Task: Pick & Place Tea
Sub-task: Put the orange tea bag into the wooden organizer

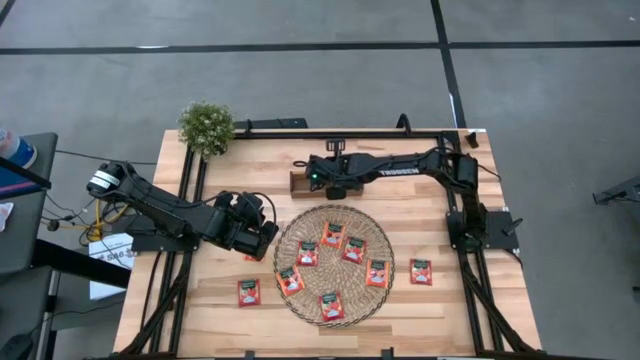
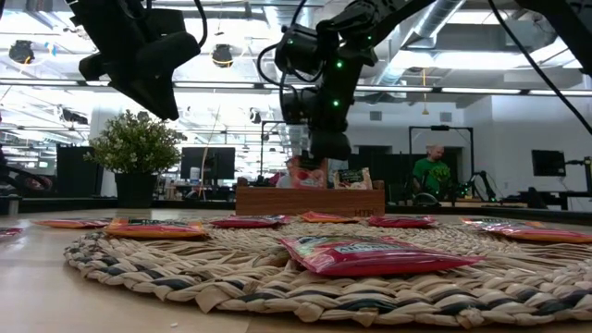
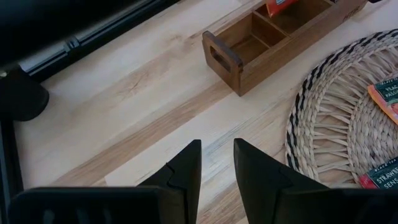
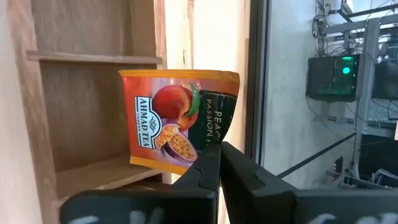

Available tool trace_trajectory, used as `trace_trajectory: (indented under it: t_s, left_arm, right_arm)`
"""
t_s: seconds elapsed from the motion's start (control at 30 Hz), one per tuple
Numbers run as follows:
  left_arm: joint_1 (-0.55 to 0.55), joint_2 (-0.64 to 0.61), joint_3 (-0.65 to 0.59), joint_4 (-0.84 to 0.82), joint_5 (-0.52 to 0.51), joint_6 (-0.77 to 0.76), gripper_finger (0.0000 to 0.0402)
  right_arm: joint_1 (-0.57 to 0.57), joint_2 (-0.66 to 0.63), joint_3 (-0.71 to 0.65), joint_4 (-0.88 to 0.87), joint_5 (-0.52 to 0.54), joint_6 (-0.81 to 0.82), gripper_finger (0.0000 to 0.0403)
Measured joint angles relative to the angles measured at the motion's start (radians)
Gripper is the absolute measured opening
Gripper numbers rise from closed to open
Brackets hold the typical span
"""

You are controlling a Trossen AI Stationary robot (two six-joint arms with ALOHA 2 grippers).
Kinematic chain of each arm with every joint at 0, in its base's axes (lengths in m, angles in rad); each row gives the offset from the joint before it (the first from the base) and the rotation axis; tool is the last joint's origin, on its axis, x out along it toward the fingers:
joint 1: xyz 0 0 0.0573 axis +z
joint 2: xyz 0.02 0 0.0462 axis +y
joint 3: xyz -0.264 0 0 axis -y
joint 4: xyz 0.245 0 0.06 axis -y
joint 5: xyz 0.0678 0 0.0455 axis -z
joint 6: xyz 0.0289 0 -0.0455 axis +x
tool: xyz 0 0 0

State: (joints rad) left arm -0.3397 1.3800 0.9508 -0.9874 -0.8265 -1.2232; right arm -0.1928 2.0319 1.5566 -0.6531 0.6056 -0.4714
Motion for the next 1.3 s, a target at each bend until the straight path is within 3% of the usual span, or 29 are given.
trace_trajectory:
  t_s: [0.43,0.8,1.3]
  left_arm:
    - [0.0,0.0,0.0,0.0,-0.008,0.003,0.0087]
    - [0.0,0.0,0.0,0.0,-0.016,0.003,0.0087]
    - [0.0,0.0,0.0,-0.001,-0.015,0.006,0.0087]
  right_arm:
    - [-0.006,0.002,0.0,0.002,-0.006,-0.008,0.0]
    - [-0.013,0.002,0.0,0.003,-0.084,-0.009,0.0003]
    - [-0.019,0.003,0.0,0.003,-0.077,-0.009,0.0134]
